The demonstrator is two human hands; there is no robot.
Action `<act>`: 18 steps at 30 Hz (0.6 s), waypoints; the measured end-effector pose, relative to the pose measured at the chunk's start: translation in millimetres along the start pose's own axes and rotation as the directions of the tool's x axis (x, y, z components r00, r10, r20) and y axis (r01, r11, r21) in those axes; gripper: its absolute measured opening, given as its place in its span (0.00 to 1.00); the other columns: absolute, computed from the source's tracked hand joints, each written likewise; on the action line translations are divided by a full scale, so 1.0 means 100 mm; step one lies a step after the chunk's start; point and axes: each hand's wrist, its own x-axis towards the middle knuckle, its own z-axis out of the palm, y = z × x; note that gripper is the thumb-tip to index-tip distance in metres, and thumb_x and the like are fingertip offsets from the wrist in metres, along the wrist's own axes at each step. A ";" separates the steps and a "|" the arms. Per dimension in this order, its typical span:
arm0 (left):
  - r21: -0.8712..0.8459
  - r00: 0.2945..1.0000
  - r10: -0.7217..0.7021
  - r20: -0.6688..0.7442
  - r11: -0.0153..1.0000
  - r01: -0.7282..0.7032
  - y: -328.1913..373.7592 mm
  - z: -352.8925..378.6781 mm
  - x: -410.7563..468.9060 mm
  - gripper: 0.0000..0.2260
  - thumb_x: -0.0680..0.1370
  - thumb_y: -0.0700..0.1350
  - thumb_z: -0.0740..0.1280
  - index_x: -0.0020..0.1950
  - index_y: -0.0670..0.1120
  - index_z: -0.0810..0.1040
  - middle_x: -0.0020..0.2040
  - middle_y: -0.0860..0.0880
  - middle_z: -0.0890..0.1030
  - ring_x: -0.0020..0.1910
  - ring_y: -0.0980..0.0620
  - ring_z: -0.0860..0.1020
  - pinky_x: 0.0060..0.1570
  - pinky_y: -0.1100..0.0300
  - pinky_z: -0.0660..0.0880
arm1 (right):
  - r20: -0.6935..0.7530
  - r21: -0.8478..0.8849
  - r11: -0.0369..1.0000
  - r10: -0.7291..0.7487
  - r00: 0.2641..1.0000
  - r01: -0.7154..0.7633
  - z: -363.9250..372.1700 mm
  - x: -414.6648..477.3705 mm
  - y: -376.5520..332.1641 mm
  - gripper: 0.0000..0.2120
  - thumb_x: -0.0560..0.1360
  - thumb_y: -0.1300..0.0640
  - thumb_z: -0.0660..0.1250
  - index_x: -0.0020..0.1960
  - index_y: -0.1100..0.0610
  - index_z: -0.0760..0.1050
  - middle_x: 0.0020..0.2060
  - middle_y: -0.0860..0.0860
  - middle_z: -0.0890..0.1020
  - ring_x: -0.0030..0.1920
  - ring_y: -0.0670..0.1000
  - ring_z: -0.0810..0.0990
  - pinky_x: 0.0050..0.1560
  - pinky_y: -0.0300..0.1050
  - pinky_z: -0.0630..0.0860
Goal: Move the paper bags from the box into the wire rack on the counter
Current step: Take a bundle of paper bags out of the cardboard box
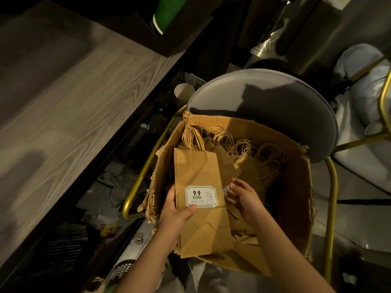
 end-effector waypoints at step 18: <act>-0.030 1.000 -0.028 -0.007 0.999 0.028 0.07 -0.14 0.00 0.36 0.73 0.41 0.73 0.73 0.64 0.59 0.61 0.55 0.75 0.61 0.47 0.73 0.62 0.39 0.71 | -0.101 0.222 0.975 0.051 0.994 -0.027 0.23 0.37 -0.06 0.29 0.76 0.62 0.69 0.74 0.59 0.61 0.63 0.57 0.76 0.51 0.52 0.79 0.56 0.51 0.75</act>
